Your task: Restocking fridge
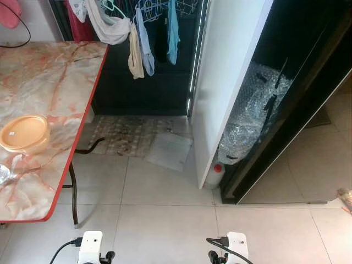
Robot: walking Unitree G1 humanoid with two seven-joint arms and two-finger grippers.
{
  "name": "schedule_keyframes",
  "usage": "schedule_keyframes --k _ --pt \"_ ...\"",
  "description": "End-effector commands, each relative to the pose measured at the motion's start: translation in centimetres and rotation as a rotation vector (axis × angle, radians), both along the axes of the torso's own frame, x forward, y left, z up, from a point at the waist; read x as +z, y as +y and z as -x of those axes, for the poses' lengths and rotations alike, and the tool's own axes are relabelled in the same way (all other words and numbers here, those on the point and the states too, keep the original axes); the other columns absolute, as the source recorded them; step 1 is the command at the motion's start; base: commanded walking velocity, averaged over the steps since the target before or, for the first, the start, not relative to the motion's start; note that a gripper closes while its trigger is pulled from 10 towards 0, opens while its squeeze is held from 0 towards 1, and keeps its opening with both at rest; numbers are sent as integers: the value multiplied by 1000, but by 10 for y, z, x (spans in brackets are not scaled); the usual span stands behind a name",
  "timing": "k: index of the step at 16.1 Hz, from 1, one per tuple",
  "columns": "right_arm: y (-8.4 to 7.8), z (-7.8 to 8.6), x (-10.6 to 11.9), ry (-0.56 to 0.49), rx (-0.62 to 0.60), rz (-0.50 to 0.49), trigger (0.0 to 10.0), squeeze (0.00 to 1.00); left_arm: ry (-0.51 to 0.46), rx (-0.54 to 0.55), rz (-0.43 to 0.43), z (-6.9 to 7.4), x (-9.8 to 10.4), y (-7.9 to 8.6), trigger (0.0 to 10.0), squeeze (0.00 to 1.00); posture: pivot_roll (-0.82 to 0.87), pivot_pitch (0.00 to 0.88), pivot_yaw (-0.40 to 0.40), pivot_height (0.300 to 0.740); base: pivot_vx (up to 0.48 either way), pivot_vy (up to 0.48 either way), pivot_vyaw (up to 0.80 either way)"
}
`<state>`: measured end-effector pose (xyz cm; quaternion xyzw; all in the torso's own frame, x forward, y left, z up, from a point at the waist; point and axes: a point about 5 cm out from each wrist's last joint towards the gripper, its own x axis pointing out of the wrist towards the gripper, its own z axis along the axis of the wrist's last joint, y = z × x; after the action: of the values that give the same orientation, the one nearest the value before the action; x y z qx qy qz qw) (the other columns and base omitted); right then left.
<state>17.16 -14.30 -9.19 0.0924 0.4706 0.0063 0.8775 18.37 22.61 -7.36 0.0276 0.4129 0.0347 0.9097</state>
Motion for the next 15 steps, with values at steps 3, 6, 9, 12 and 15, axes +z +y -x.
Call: schedule_keyframes --k 3,6,9,12,15 --pt "0 3 -1 3 -8 3 10000 0 44 11 6 10 -6 1 10000 0 -11 91 11 740 0 0 0" --pt "0 3 -1 3 -8 3 10000 0 44 11 6 10 -6 1 10000 0 -11 91 11 740 0 0 0" --pt "0 3 -1 3 -8 3 10000 0 44 11 6 10 -6 1 10000 0 -11 91 11 740 0 0 0" --pt "0 3 -1 3 -8 3 10000 0 44 11 6 10 -6 1 10000 0 -11 91 11 740 0 0 0" --pt "0 3 -1 3 -8 3 10000 0 44 11 6 10 -6 1 10000 0 -11 91 11 740 0 0 0"
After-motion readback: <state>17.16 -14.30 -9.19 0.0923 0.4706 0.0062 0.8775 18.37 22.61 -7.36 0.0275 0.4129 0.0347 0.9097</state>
